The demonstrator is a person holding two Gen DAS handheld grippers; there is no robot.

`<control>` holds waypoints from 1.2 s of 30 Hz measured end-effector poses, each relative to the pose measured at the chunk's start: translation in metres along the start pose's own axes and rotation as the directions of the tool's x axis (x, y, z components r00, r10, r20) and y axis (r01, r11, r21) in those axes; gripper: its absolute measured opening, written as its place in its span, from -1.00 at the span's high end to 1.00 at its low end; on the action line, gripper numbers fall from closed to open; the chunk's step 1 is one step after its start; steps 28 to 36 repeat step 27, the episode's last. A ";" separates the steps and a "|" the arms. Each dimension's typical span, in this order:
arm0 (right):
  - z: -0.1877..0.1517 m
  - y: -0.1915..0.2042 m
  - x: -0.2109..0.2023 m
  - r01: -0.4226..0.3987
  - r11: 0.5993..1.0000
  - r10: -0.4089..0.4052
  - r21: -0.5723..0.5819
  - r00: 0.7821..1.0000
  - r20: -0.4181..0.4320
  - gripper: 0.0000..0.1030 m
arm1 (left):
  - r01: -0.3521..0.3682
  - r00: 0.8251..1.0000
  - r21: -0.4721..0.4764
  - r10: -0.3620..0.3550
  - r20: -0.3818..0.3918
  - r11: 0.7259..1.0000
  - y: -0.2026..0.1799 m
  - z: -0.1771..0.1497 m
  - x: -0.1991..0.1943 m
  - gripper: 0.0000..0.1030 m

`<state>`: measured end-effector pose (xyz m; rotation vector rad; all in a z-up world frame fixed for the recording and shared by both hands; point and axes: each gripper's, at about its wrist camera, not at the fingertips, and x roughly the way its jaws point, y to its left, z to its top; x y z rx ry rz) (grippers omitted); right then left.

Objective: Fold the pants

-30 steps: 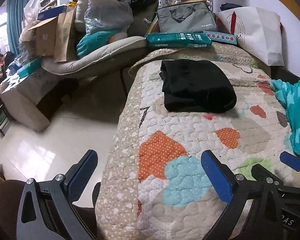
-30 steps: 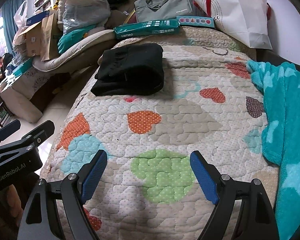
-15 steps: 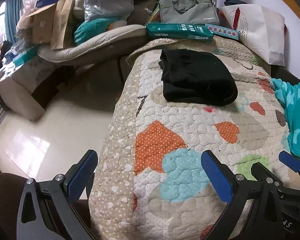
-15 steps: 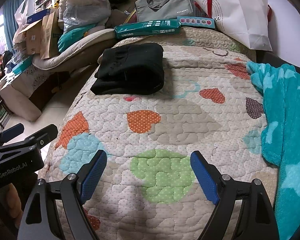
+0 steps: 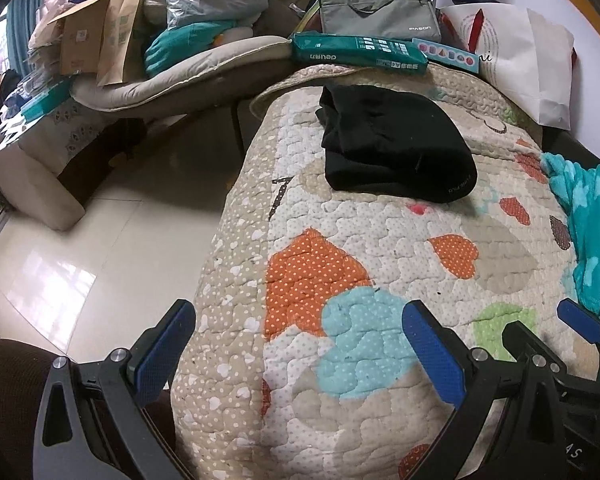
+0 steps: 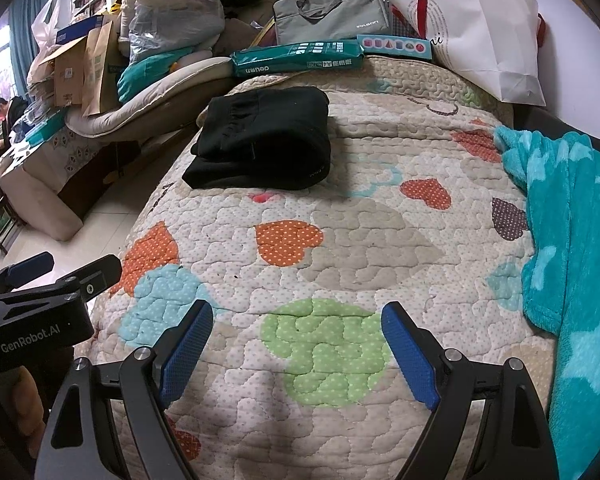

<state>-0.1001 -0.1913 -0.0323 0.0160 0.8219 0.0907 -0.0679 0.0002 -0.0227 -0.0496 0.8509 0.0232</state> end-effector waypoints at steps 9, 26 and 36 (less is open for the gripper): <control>0.000 0.001 0.000 0.002 1.000 -0.002 -0.004 1.000 0.000 -0.76 | 0.006 1.000 -0.006 -0.006 -0.013 1.000 -0.001 -0.002 0.003 -1.00; 0.001 -0.006 0.005 0.012 1.000 -0.012 -0.001 1.000 -0.007 -0.78 | 0.059 0.995 -0.056 -0.064 -0.083 0.997 0.004 -0.003 0.012 -1.00; 0.001 -0.006 0.005 0.012 1.000 -0.012 0.000 1.000 -0.010 -0.78 | 0.071 0.993 -0.065 -0.077 -0.092 0.995 0.005 -0.003 0.013 -1.00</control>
